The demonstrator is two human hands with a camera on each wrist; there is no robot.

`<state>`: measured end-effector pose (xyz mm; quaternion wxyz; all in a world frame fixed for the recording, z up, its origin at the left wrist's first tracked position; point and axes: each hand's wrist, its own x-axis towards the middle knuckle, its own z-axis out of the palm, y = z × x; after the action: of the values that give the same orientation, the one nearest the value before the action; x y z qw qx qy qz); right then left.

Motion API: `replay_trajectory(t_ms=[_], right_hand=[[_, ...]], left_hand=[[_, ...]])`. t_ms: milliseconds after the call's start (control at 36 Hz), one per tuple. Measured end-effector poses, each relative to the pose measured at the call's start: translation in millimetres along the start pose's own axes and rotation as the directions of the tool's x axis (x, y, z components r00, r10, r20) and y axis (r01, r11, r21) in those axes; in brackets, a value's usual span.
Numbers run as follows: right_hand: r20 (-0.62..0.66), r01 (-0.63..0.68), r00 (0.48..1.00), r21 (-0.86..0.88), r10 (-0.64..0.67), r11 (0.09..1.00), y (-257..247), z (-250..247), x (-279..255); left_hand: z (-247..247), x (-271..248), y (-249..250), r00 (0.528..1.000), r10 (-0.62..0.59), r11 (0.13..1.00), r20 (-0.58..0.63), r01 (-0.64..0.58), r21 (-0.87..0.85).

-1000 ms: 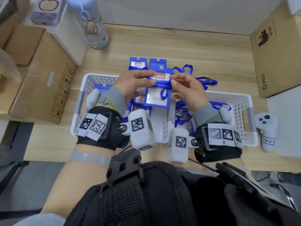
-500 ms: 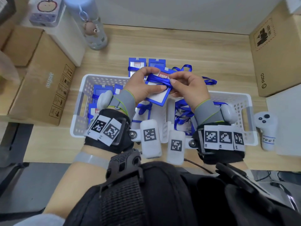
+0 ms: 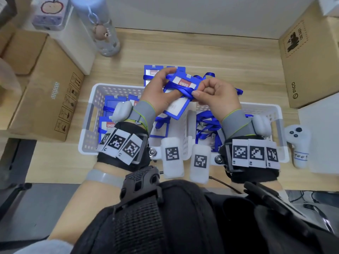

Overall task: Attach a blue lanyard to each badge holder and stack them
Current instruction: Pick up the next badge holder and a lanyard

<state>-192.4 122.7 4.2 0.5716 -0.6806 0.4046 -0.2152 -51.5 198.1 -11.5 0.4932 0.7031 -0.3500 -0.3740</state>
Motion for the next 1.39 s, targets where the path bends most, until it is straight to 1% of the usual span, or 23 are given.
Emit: replay_trajectory(t_ms=[28, 83, 167, 194, 250, 306, 389, 472, 639, 778, 889, 1028, 1083, 1139, 1194, 1250, 1306, 1389], right_hand=[[0.0, -0.001, 1.0, 0.05, 0.001, 0.999, -1, 0, 0], [0.002, -0.001, 1.0, 0.136, 0.001, 0.991, -4, 0, 0], [-0.012, 0.008, 1.0, 0.221, -0.005, 0.975, -6, 0, 1], [-0.023, 0.006, 1.0, 0.235, -0.001, 0.972, -6, 0, 1], [-0.048, -0.001, 0.999, 0.259, 0.014, 0.966, -5, -1, 2], [-0.076, -0.007, 0.997, 0.309, 0.031, 0.951, -3, -1, 2], [-0.11, 0.001, 0.993, 0.419, 0.05, 0.908, -4, -2, 3], [-0.133, 0.053, 0.991, 0.49, 0.014, 0.87, -8, -3, 5], [-0.173, 0.15, 0.982, 0.426, -0.082, 0.892, -10, 1, 4], [-0.18, 0.169, 0.978, 0.407, -0.102, 0.898, -8, 4, 2], [-0.179, 0.181, 0.977, 0.402, -0.117, 0.898, -8, 5, 1], [-0.164, 0.194, 0.977, 0.396, -0.139, 0.898, -5, 7, 0], [-0.168, 0.205, 0.975, 0.411, -0.147, 0.888, -4, 8, 0], [-0.189, 0.231, 0.969, 0.458, -0.16, 0.858, -4, 6, -1], [-0.209, 0.248, 0.964, 0.488, -0.164, 0.837, -6, 1, 0], [-0.201, 0.228, 0.969, 0.491, -0.146, 0.841, -6, -6, 1], [-0.166, 0.18, 0.98, 0.478, -0.113, 0.86, -5, -11, 1], [-0.124, 0.096, 0.991, 0.4, -0.05, 0.911, 0, -11, 0]], left_hand=[[0, 2, 0, 0.999, -0.037, 0.999, 0.0, 0.037, -0.007], [1, 3, -2, 0.995, -0.096, 0.994, 0.015, 0.095, 0.049], [0, 0, -5, 0.989, -0.148, 0.987, 0.014, 0.146, 0.07], [-1, -1, -6, 0.98, -0.198, 0.98, 0.019, 0.197, 0.03], [-4, -4, -4, 0.965, -0.256, 0.965, 0.063, 0.259, -0.038], [-6, -6, -2, 0.961, -0.256, 0.966, 0.108, 0.259, -0.02], [-10, -6, -3, 0.966, -0.214, 0.977, 0.147, 0.209, 0.049], [-12, -7, -1, 0.962, -0.196, 0.972, 0.189, 0.166, 0.165], [-15, -6, -1, 0.969, -0.136, 0.961, 0.208, 0.078, 0.266], [-18, -7, 0, 0.973, -0.105, 0.955, 0.205, 0.041, 0.292], [-19, -7, 3, 0.974, -0.105, 0.925, 0.2, 0.022, 0.38], [-20, -9, 4, 0.968, -0.143, 0.913, 0.204, 0.05, 0.405], [-21, -8, 4, 0.962, -0.179, 0.902, 0.205, 0.077, 0.424], [-22, -6, 1, 0.952, -0.233, 0.858, 0.197, 0.105, 0.503], [-25, -7, -2, 0.947, -0.271, 0.833, 0.175, 0.139, 0.535], [-27, -7, -7, 0.944, -0.289, 0.855, 0.158, 0.18, 0.486], [-29, -11, -9, 0.947, -0.292, 0.88, 0.132, 0.212, 0.426], [-30, -13, -9, 0.952, -0.288, 0.896, 0.107, 0.228, 0.382]])
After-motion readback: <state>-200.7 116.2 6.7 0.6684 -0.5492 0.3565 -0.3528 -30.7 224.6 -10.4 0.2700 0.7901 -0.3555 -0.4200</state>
